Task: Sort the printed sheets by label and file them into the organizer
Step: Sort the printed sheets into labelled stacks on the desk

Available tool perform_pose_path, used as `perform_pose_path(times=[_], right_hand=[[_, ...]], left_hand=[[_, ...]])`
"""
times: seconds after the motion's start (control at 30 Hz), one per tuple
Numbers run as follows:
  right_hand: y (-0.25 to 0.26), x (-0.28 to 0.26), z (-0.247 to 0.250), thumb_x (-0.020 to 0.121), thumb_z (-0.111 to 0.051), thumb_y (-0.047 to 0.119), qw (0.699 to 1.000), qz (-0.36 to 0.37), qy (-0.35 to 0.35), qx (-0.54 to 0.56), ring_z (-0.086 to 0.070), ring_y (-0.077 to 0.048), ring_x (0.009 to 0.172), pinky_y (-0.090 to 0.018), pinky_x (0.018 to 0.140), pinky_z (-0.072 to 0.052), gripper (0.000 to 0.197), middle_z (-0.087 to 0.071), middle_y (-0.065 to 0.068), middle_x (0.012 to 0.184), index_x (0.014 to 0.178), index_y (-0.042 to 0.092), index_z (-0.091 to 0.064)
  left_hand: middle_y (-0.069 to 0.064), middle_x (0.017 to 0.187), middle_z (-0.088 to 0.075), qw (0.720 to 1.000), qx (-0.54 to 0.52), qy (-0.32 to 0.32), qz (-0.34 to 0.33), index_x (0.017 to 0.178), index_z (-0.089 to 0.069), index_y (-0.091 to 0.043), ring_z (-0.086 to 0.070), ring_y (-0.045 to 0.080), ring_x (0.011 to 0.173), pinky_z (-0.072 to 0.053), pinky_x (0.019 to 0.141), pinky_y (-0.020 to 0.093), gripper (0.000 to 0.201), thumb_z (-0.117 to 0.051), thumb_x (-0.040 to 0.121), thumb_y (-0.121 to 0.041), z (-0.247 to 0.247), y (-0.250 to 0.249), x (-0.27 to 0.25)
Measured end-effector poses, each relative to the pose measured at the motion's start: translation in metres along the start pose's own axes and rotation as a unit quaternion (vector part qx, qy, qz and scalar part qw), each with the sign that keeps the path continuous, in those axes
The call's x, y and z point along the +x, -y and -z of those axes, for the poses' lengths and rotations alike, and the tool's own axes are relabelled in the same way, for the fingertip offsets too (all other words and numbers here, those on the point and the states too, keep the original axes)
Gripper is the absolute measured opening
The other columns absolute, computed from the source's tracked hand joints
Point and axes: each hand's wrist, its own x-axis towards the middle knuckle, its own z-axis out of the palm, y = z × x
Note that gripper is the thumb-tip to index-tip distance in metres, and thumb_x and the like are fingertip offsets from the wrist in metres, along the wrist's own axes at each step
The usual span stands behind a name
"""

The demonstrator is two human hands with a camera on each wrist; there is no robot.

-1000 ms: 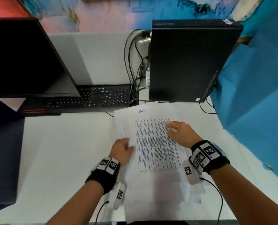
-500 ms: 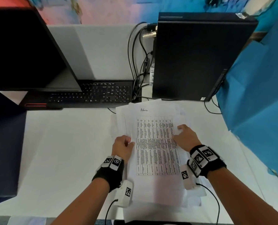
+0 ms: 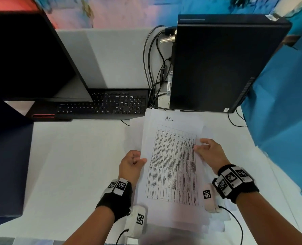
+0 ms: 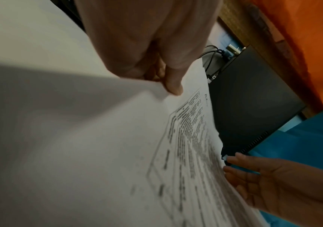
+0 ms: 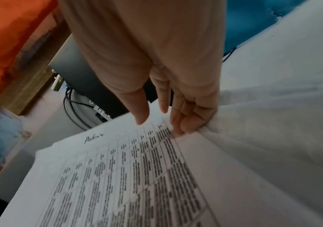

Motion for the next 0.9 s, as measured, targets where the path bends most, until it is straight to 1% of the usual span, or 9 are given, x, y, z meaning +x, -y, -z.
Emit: perform_pose_path(times=[0.07,0.13,0.27,0.37,0.47,0.53,0.63,0.77,0.9], right_hand=[[-0.005,0.001,0.0,0.086,-0.068,0.02,0.999,-0.021,0.012,0.028,-0.053,-0.015,0.069,-0.029,0.065,-0.046,0.05,-0.061,-0.006,0.092,0.13,0.013,-0.047],[-0.011,0.004,-0.001,0.084,-0.069,0.022,0.999,-0.034,0.002,0.027,-0.051,-0.014,0.065,-0.03,0.067,-0.047,0.057,-0.058,-0.003,0.084,0.133,0.013,-0.041],[-0.015,0.014,-0.006,0.079,-0.073,0.029,0.998,-0.057,-0.004,0.013,-0.06,-0.021,0.091,-0.037,0.088,-0.052,0.062,-0.063,-0.007,0.105,0.132,0.013,-0.045],[-0.018,0.02,-0.01,0.081,-0.073,0.017,0.998,-0.064,0.008,0.027,-0.059,-0.017,0.077,-0.029,0.07,-0.05,0.039,-0.066,-0.012,0.099,0.116,0.007,-0.06],[-0.024,0.024,-0.012,0.074,-0.078,0.023,0.998,-0.07,0.002,0.007,-0.055,-0.021,0.091,-0.039,0.086,-0.051,0.053,-0.06,-0.014,0.116,0.12,0.016,-0.053],[-0.026,0.024,-0.012,0.073,-0.079,0.024,0.998,-0.067,0.003,-0.007,-0.05,-0.022,0.092,-0.037,0.083,-0.048,0.061,-0.057,-0.011,0.111,0.125,0.016,-0.049],[-0.024,0.024,-0.012,0.076,-0.077,0.021,0.998,-0.053,0.005,-0.018,-0.048,-0.02,0.089,-0.036,0.082,-0.046,0.055,-0.054,-0.007,0.104,0.123,0.014,-0.051],[-0.022,0.022,-0.014,0.082,-0.072,0.011,0.998,-0.033,0.031,-0.031,-0.054,-0.016,0.082,-0.036,0.087,-0.049,0.033,-0.06,-0.006,0.107,0.113,0.014,-0.061],[-0.019,0.018,-0.012,0.084,-0.068,0.006,0.997,-0.026,0.058,-0.045,-0.059,-0.022,0.1,-0.039,0.096,-0.049,0.033,-0.059,-0.005,0.112,0.117,0.011,-0.063]], left_hand=[[0.007,0.071,-0.063,0.998,-0.056,0.005,0.019,0.083,-0.058,-0.013,-0.056,0.009,0.062,-0.047,0.068,0.023,0.02,-0.07,0.078,0.002,0.001,0.0,-0.003],[0.016,0.075,-0.061,0.993,-0.109,0.0,0.037,0.089,-0.06,-0.005,-0.057,0.019,0.068,-0.049,0.069,0.029,0.022,-0.072,0.074,0.006,0.002,-0.002,-0.007],[0.013,0.077,-0.068,0.986,-0.157,0.019,0.061,0.089,-0.065,-0.002,-0.063,0.024,0.076,-0.054,0.08,0.038,0.025,-0.074,0.069,0.01,0.003,-0.002,-0.008],[0.01,0.076,-0.064,0.986,-0.149,0.034,0.059,0.078,-0.067,-0.009,-0.058,0.019,0.074,-0.052,0.071,0.028,0.008,-0.071,0.079,-0.002,0.003,-0.001,-0.008],[-0.002,0.076,-0.063,0.994,-0.101,-0.006,0.03,0.08,-0.062,-0.016,-0.054,0.011,0.068,-0.045,0.064,0.016,0.014,-0.057,0.092,-0.015,0.006,0.001,-0.004],[0.0,0.096,-0.066,0.997,-0.046,-0.045,0.032,0.103,-0.058,-0.01,-0.06,0.014,0.086,-0.046,0.079,0.017,0.013,-0.049,0.096,-0.017,0.014,0.007,0.005],[0.015,0.132,-0.055,0.996,0.02,-0.069,0.053,0.131,-0.044,-0.002,-0.05,0.03,0.125,-0.035,0.11,0.039,0.04,-0.047,0.097,-0.022,0.025,0.017,0.016],[0.017,0.143,-0.043,0.992,0.018,-0.098,0.077,0.144,-0.029,-0.002,-0.037,0.029,0.136,-0.026,0.115,0.037,0.052,-0.045,0.098,-0.021,0.03,0.02,0.019],[0.016,0.137,-0.049,0.996,0.079,-0.037,0.032,0.136,-0.036,0.001,-0.045,0.029,0.129,-0.033,0.11,0.037,0.049,-0.047,0.097,-0.027,0.026,0.011,0.018]])
